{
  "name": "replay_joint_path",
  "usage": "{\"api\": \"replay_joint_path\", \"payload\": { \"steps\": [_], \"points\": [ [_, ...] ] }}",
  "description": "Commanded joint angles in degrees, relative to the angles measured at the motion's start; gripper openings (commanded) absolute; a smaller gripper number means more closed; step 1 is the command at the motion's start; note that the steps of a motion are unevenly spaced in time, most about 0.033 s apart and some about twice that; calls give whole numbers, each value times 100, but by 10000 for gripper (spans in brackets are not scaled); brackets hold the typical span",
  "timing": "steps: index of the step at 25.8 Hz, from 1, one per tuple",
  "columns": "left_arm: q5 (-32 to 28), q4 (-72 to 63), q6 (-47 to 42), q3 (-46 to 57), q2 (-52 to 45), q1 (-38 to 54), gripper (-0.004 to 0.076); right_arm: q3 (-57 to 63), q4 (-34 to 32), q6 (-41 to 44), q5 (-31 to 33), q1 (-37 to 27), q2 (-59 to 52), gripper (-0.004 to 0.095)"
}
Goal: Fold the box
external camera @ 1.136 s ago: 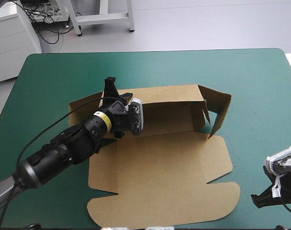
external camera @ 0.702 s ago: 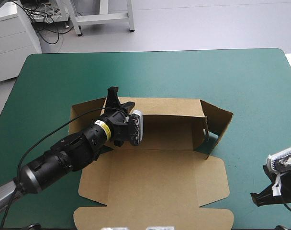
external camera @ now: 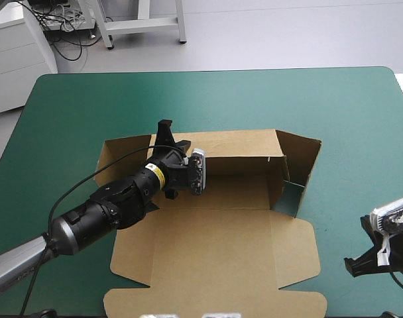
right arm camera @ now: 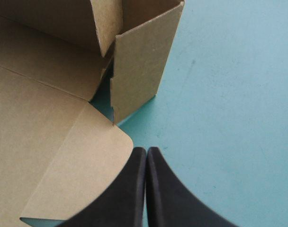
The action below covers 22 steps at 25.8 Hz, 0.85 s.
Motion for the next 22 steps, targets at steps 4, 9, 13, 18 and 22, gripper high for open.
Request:
{"api": "replay_joint_path", "payload": {
  "steps": [4, 9, 13, 18, 22],
  "points": [
    [-1, 87, -88, 111, -23, -26, -32, -197, -173, 190, -842, -23, 111, 141],
    [22, 161, -302, 195, -23, -26, -32, -458, -449, 602, -853, -23, 321, 421],
    [-2, 837, -884, 195, -23, -26, -32, -1167, -800, 812, -853, -23, 831, 661],
    [8, 944, -978, 195, -23, -26, -32, -2075, -1509, 1279, -552, -23, 1599, 663],
    [18, 900, -1169, 195, -23, -26, -32, -2907, -1967, 1479, -495, -23, 2298, 663]
  ]
}}
